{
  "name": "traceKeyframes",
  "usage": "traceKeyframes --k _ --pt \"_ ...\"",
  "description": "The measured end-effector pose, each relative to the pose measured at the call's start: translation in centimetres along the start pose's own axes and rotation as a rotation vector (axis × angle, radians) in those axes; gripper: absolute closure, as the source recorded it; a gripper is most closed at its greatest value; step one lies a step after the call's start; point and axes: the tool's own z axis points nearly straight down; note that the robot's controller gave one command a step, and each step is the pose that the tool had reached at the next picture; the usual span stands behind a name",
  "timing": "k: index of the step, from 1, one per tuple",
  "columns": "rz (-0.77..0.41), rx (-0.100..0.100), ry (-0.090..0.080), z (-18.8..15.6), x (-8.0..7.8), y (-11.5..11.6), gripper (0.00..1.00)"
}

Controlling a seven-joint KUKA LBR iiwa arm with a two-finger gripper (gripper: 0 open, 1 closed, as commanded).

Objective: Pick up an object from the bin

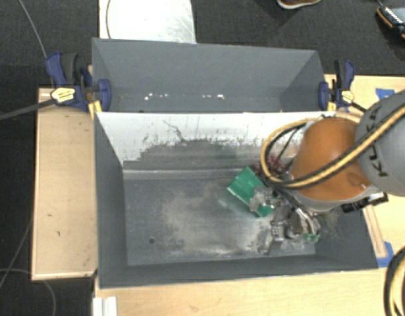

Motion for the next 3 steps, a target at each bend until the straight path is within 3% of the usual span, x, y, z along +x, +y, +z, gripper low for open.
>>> traceKeyframes --k 1,2,3 --pt "-0.001 0.0 -0.009 -0.4 -0.2 0.0 0.0" --pt "0.245 0.002 -0.024 4.0 -11.9 -0.7 0.0" --pt "0.237 0.004 -0.028 3.9 -11.7 -0.8 0.0"
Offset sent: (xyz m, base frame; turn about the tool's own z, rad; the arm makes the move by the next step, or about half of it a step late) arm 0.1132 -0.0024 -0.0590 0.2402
